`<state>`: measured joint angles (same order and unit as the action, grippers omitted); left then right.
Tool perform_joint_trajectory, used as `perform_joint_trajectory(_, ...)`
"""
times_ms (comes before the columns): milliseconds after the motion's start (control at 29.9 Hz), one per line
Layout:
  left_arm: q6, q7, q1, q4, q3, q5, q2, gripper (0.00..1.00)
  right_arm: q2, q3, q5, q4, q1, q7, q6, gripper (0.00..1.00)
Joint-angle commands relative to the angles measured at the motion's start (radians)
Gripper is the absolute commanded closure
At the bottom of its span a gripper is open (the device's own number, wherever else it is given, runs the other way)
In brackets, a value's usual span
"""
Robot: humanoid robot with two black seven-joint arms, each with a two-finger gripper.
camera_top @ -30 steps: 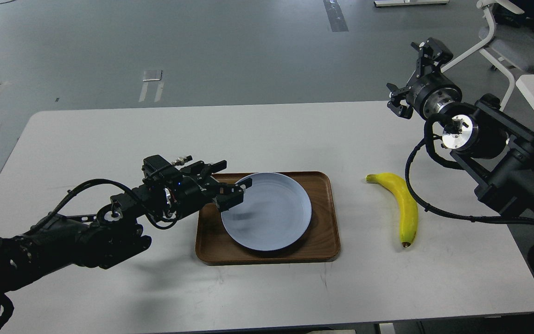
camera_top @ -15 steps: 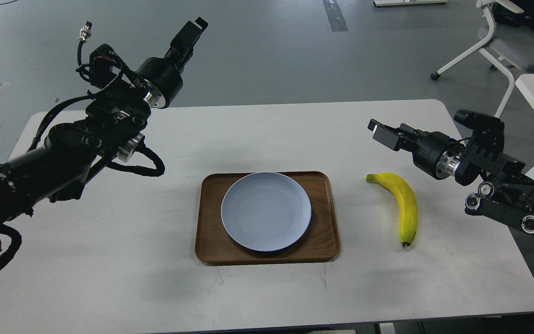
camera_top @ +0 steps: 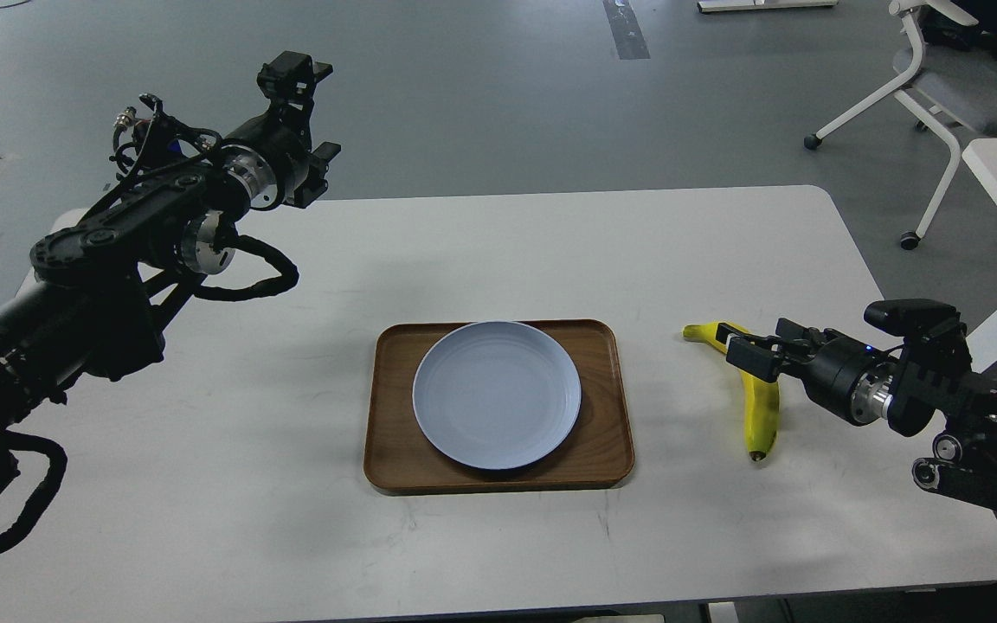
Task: Place banana on plate with both arms
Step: 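Lower the right gripper onto the yellow banana and grasp it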
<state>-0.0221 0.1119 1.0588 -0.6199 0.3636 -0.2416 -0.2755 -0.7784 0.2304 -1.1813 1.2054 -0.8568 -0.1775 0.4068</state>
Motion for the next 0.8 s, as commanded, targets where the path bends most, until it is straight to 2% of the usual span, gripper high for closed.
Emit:
perform_joint_trajectory(0, -0.001, 0.015, -0.014, -0.001, -0.002, -0.01, 0.001, 0.02, -0.018, 0.001, -0.003, 0.002, 0.022, 0.006, 0.013, 0.03)
perform_joint_trajectory(100, 0.001, 0.02, -0.025, -0.001, 0.0, -0.03, 0.001, 0.02, -0.022, 0.017, -0.004, -0.009, 0.035, 0.007, 0.021, 0.06)
perform_joint_trajectory(167, 0.001, 0.02, -0.026, -0.001, -0.002, -0.034, 0.001, 0.02, -0.022, 0.021, -0.004, -0.023, 0.039, 0.013, 0.035, 0.16)
perform_joint_trajectory(334, 0.001, 0.028, -0.045, -0.001, -0.002, -0.036, 0.004, 0.02, -0.005, 0.021, -0.004, -0.066, 0.081, 0.013, 0.047, 0.31)
perform_joint_trajectory(668, 0.001, 0.028, -0.06, -0.003, -0.003, -0.038, -0.008, 0.02, 0.042, 0.017, -0.001, -0.067, 0.059, 0.013, 0.049, 0.32)
perform_joint_trajectory(768, 0.001, 0.04, -0.06, -0.003, -0.003, -0.038, -0.008, 0.02, 0.047, 0.015, 0.005, -0.063, 0.033, 0.013, 0.05, 0.3)
